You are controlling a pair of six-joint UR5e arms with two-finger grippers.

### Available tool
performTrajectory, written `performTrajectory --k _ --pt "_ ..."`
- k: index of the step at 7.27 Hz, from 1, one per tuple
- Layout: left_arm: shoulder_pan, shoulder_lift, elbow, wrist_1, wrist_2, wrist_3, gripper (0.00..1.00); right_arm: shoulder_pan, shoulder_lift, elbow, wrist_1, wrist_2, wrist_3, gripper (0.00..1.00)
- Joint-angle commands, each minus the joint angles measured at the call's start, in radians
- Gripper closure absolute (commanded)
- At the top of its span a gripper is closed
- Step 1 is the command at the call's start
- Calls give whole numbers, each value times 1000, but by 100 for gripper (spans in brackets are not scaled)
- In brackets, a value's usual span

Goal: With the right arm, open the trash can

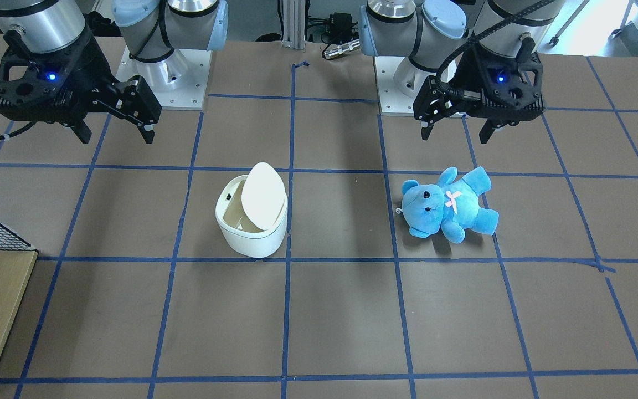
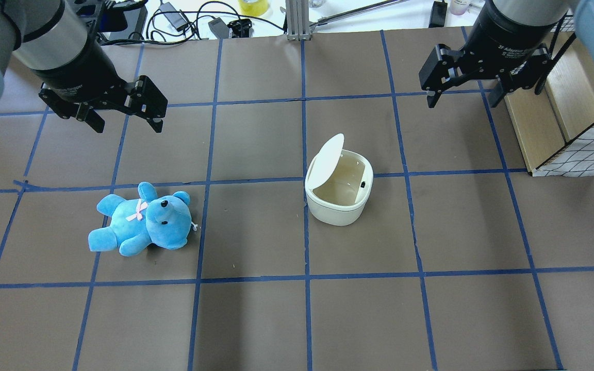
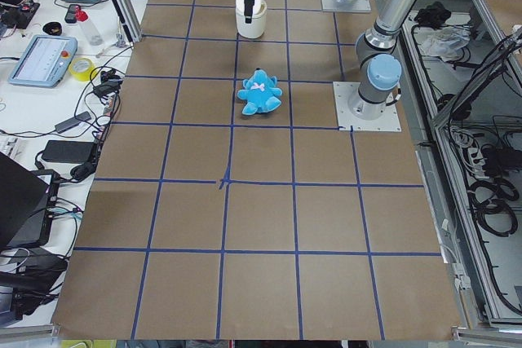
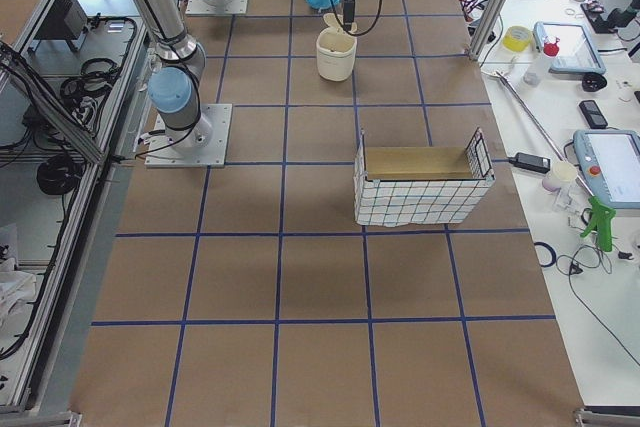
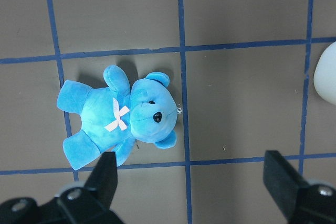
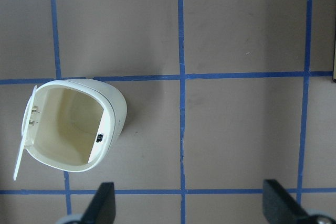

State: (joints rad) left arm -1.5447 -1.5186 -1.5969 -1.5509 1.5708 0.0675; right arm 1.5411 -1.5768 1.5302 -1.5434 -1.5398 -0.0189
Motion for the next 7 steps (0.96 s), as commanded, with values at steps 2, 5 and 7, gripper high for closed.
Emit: performTrajectory --k 2,5,7 --pt "0 0 0 0 0 0 0 4 -2 1 11 -33 -19 0" --pt "0 0 0 0 0 0 0 22 4 1 9 -34 -10 0" --pt "0 0 0 0 0 -2 0 22 6 1 8 -36 -16 0"
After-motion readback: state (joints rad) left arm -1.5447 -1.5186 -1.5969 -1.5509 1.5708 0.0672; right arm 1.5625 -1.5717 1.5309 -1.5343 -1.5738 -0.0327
